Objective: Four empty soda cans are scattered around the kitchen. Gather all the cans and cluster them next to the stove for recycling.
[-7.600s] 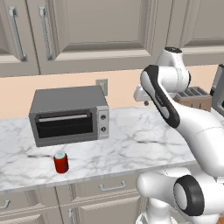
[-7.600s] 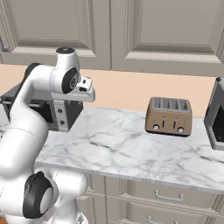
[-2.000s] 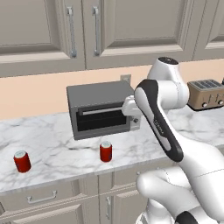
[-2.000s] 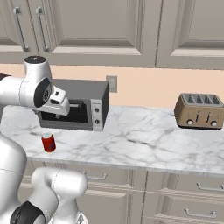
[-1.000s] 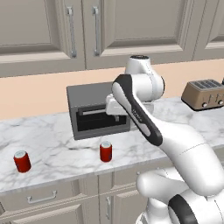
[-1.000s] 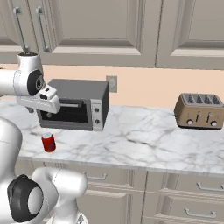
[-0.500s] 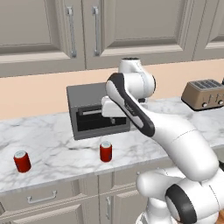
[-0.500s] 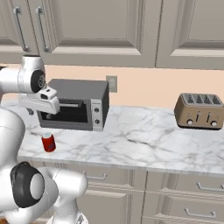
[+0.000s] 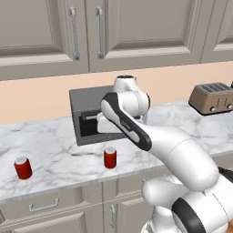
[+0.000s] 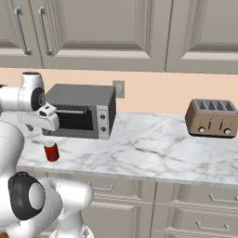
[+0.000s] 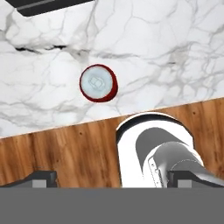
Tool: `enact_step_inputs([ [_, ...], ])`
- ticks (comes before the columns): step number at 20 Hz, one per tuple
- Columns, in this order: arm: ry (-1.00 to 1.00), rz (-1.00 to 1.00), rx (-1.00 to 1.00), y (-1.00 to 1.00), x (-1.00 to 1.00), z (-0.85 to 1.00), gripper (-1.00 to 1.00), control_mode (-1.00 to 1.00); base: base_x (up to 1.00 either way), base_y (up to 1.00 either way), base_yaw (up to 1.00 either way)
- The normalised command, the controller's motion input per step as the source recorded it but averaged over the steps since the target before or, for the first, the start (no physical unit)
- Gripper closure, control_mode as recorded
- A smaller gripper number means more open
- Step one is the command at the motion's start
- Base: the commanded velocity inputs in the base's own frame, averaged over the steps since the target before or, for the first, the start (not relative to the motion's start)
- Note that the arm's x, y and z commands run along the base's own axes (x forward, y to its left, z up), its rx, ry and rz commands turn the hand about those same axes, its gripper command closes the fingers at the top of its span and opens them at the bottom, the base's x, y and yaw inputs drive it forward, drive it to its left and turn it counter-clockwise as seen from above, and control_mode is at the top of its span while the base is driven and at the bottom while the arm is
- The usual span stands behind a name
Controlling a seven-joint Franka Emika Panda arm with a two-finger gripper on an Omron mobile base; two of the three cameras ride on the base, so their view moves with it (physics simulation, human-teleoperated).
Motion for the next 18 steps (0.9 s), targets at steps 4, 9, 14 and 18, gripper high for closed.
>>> enact_step_inputs([
  [4,-0.01,-0.08,0.0,0.0,0.63,0.0,-1.0,-1.0,0.0,0.0,0.0],
  [9,0.0,-0.03,0.0,0.0,0.82,0.0,-1.0,-1.0,0.0,0.0,0.0],
  [14,0.0,0.0,0.0,0.0,0.08,-0.01,-1.0,-1.0,0.0,0.0,0.0],
  [18,-0.03,0.0,0.0,0.05,0.04,-0.29,-1.0,-1.0,0.0,0.0,0.0],
])
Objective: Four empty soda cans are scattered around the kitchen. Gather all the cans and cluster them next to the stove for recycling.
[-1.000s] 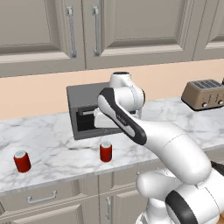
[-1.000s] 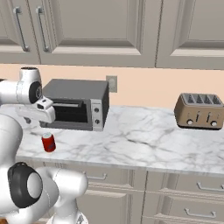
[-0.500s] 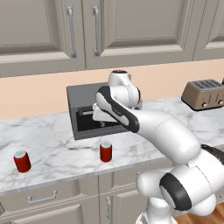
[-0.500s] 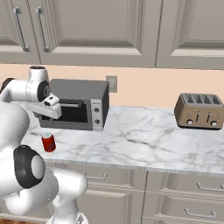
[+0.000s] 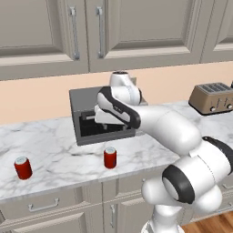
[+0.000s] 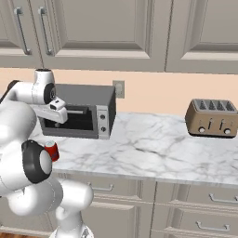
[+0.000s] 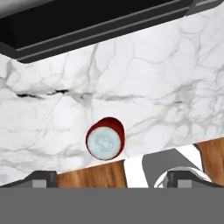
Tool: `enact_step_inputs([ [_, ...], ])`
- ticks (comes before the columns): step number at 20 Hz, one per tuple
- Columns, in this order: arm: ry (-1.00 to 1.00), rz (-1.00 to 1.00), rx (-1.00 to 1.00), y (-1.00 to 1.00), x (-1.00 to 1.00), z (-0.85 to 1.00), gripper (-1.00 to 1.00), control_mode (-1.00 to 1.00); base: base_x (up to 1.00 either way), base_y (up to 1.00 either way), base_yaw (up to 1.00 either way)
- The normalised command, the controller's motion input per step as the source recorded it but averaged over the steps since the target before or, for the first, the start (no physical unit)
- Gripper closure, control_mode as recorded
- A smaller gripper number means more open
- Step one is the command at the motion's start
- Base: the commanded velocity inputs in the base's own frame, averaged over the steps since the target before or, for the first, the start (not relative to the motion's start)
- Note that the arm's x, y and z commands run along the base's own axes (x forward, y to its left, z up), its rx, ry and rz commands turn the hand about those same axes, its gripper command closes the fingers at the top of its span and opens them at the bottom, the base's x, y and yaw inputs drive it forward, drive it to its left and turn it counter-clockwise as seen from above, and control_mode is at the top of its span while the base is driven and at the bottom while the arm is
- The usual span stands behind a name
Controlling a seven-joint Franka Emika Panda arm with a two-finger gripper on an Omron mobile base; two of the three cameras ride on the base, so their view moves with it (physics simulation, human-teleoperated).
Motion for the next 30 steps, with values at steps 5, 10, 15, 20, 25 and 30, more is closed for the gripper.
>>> enact_step_inputs([
  [5,0.0,0.0,0.0,0.02,-0.24,-0.31,-1.0,-1.0,0.0,0.0,0.0],
  [10,0.0,0.0,0.0,0.0,-0.06,-0.48,-1.0,-1.0,0.0,0.0,0.0],
  [15,0.0,0.0,0.0,0.0,-0.07,-0.3,-1.0,-1.0,0.0,0.0,0.0],
  [20,0.0,0.13,0.0,0.11,0.14,-0.05,-1.0,-1.0,0.0,0.0,0.0],
  [25,0.0,0.23,0.0,0.0,0.0,0.06,-1.0,-1.0,0.0,0.0,0.0],
  [30,0.0,0.26,0.0,0.03,0.0,0.0,-1.0,-1.0,0.0,0.0,0.0],
])
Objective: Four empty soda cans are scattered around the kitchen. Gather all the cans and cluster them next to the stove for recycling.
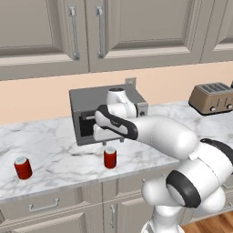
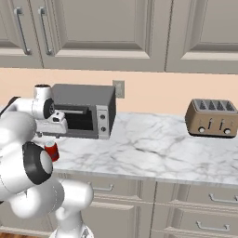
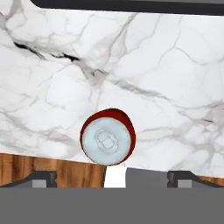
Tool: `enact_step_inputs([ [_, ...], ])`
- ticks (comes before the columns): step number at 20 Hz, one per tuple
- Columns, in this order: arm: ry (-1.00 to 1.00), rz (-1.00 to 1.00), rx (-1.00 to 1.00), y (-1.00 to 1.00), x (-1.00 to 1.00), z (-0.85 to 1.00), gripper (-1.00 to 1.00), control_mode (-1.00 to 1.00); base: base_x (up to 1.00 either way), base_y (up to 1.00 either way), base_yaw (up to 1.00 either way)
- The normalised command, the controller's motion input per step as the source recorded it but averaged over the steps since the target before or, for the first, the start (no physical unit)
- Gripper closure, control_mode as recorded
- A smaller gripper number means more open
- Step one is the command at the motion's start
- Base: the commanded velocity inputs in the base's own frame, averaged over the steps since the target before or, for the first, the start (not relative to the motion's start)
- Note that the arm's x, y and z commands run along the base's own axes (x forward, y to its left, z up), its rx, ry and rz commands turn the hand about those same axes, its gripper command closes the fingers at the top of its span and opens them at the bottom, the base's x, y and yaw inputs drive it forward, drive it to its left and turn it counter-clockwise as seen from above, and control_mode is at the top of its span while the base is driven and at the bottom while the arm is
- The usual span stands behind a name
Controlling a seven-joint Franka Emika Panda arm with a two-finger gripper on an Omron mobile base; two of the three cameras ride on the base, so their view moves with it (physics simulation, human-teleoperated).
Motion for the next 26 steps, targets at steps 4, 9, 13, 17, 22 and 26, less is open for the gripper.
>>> enact_step_inputs([
  [4,0.0,0.22,0.0,0.03,-0.07,0.0,-1.0,-1.0,0.0,0.0,0.0],
  [9,0.0,0.03,0.0,0.02,0.09,-0.08,-1.0,-1.0,0.0,0.0,0.0],
  [13,0.0,-0.02,0.0,0.0,0.26,-0.18,-1.0,-1.0,0.0,0.0,0.0],
  [17,0.0,-0.03,0.0,0.02,0.17,-0.26,-1.0,-1.0,0.0,0.0,0.0],
  [22,0.0,0.0,0.0,0.13,-0.25,-0.15,-1.0,-1.0,0.0,0.0,0.0],
  [26,0.0,0.0,0.0,0.06,-0.52,-0.03,-1.0,-1.0,0.0,0.0,0.0],
])
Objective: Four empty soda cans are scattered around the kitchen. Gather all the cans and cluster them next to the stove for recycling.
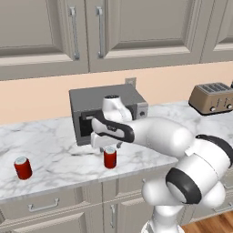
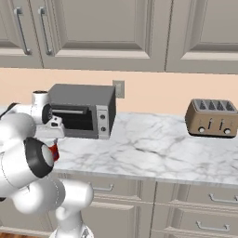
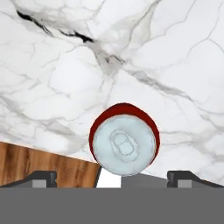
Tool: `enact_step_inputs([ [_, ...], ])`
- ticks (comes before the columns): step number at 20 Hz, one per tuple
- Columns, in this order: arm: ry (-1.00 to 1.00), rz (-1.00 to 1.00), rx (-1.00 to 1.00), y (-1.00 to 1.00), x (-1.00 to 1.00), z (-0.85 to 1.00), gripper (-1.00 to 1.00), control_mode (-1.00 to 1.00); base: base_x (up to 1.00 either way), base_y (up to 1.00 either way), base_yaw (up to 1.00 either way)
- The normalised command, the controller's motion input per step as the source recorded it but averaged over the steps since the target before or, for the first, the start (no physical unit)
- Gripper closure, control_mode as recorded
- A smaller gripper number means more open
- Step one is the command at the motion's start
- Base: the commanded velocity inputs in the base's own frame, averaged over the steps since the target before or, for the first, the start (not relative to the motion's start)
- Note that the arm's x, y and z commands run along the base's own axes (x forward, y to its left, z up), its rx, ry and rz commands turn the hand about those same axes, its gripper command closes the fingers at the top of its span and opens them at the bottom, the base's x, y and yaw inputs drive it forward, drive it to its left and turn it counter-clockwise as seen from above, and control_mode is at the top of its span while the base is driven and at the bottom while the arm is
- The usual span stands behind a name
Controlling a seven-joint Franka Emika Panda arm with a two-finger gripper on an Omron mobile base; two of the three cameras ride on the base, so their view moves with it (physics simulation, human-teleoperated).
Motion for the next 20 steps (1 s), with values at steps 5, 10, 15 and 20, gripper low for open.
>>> enact_step_inputs([
  [5,0.0,0.0,0.0,-0.01,0.01,-0.02,-1.0,-1.0,0.0,0.0,0.0],
  [10,0.0,0.0,0.0,-0.06,0.36,0.0,-1.0,-1.0,0.0,0.0,0.0],
  [15,0.0,0.0,0.0,-0.01,0.12,0.0,-1.0,-1.0,0.0,0.0,0.0],
  [20,0.0,0.0,0.0,0.0,0.0,-0.07,-1.0,-1.0,0.0,0.0,0.0],
])
